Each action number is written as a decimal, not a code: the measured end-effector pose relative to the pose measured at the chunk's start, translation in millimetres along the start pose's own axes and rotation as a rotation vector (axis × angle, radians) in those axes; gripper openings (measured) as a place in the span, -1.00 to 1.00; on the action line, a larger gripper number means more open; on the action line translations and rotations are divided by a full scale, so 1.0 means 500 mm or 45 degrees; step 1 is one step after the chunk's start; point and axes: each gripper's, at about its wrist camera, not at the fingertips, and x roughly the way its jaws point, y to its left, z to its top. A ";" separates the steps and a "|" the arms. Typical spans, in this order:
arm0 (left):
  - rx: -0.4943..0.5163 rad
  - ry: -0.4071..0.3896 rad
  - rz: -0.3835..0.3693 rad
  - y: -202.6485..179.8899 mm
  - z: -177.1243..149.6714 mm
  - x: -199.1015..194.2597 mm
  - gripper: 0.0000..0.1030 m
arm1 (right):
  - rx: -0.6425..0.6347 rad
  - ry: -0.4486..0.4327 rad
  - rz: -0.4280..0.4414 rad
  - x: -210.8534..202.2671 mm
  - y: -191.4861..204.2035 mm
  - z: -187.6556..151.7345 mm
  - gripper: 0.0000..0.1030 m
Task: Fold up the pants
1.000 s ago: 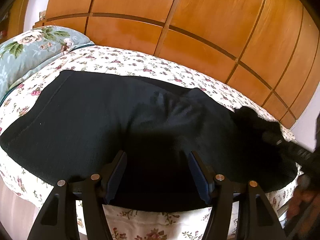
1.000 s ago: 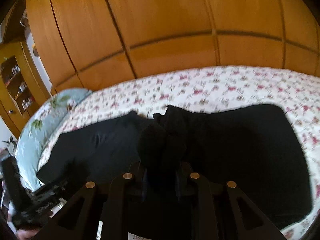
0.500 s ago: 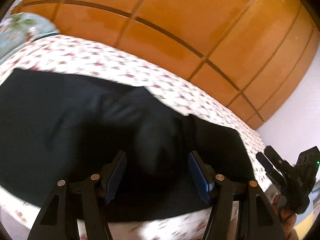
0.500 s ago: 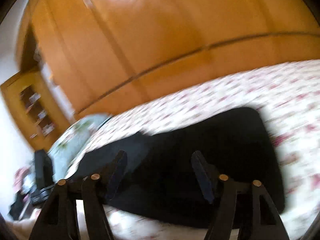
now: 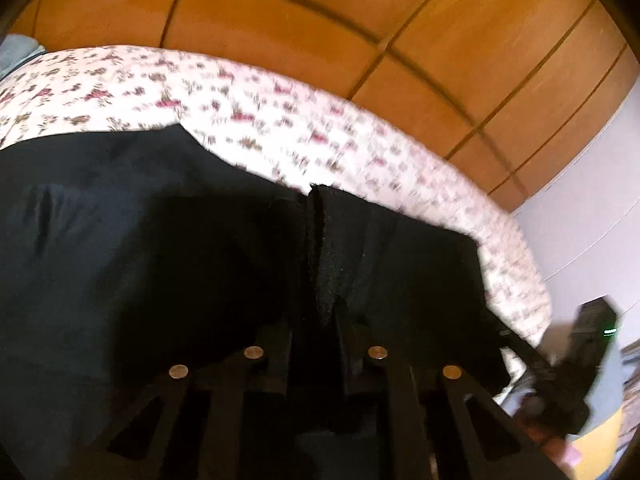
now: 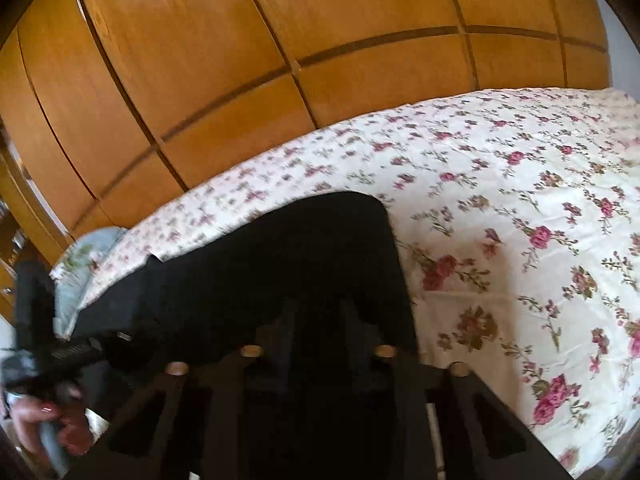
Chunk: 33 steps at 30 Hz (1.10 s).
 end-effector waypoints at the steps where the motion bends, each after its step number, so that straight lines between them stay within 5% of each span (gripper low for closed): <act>1: -0.002 -0.018 -0.007 -0.001 -0.004 -0.016 -0.69 | 0.006 0.012 0.004 0.003 -0.006 -0.001 -0.94; 8: -0.097 -0.020 -0.007 0.064 -0.038 -0.003 -0.71 | 0.007 0.027 0.021 0.018 -0.018 -0.018 -1.00; 17: -0.092 -0.069 -0.037 0.073 -0.063 -0.041 -0.37 | -0.089 -0.006 -0.098 0.014 0.014 -0.023 -1.00; 19: -0.110 -0.080 -0.053 0.078 -0.073 -0.060 -0.31 | -0.117 -0.010 -0.133 0.001 0.042 -0.016 -0.83; 21: -0.100 -0.105 -0.048 0.082 -0.083 -0.084 -0.28 | -0.137 -0.051 -0.086 -0.017 0.072 -0.017 -0.64; 26: -0.051 -0.178 0.061 0.109 -0.105 -0.143 -0.27 | -0.327 -0.013 0.013 -0.003 0.170 -0.039 -0.63; 33: -0.196 -0.315 0.161 0.205 -0.152 -0.259 -0.09 | -0.426 0.102 0.065 0.063 0.240 -0.090 -0.61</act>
